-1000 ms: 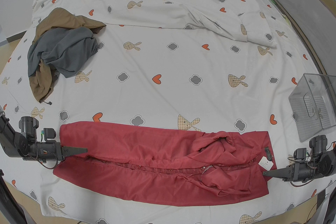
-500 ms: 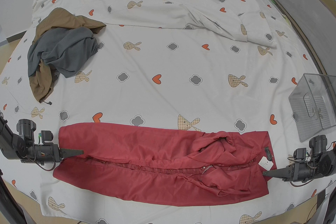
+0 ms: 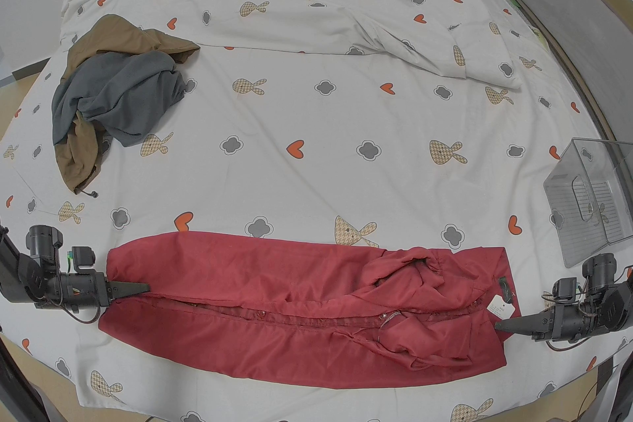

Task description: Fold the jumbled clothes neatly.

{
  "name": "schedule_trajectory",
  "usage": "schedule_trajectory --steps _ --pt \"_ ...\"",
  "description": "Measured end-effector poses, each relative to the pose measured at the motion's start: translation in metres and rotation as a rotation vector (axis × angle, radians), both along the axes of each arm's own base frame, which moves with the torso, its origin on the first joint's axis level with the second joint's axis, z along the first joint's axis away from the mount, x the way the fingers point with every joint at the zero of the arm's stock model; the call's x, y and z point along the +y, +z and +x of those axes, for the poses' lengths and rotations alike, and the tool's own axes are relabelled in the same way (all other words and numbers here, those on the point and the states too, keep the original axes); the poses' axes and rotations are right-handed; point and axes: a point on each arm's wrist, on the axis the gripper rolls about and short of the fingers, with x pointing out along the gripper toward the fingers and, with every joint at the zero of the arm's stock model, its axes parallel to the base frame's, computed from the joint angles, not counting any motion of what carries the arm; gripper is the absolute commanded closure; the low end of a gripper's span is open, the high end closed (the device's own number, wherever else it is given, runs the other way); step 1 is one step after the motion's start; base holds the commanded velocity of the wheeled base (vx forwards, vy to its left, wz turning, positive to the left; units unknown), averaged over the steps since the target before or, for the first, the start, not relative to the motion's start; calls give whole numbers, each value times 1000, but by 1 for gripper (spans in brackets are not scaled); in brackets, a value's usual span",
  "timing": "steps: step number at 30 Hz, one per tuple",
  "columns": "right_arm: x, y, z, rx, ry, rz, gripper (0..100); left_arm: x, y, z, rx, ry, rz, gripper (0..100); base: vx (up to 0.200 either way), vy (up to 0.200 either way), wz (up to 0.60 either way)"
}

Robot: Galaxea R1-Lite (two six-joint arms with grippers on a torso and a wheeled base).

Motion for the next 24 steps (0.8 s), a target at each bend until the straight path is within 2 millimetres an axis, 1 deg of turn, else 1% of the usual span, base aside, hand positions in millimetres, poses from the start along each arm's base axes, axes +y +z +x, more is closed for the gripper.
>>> schedule_trajectory --steps 5,14,18,24 --pt "0 0 0 -2 0 0 0 6 14 -1 -40 45 49 100 0 0 0" --pt "0 0 0 -1 0 0 0 16 49 1 -110 205 259 100 0 0 0" --pt "0 0 0 -1 0 -1 0 29 62 1 -149 270 303 100 0 0 0" --pt "0 0 0 -2 0 0 0 49 70 -2 -171 346 326 100 0 0 0"
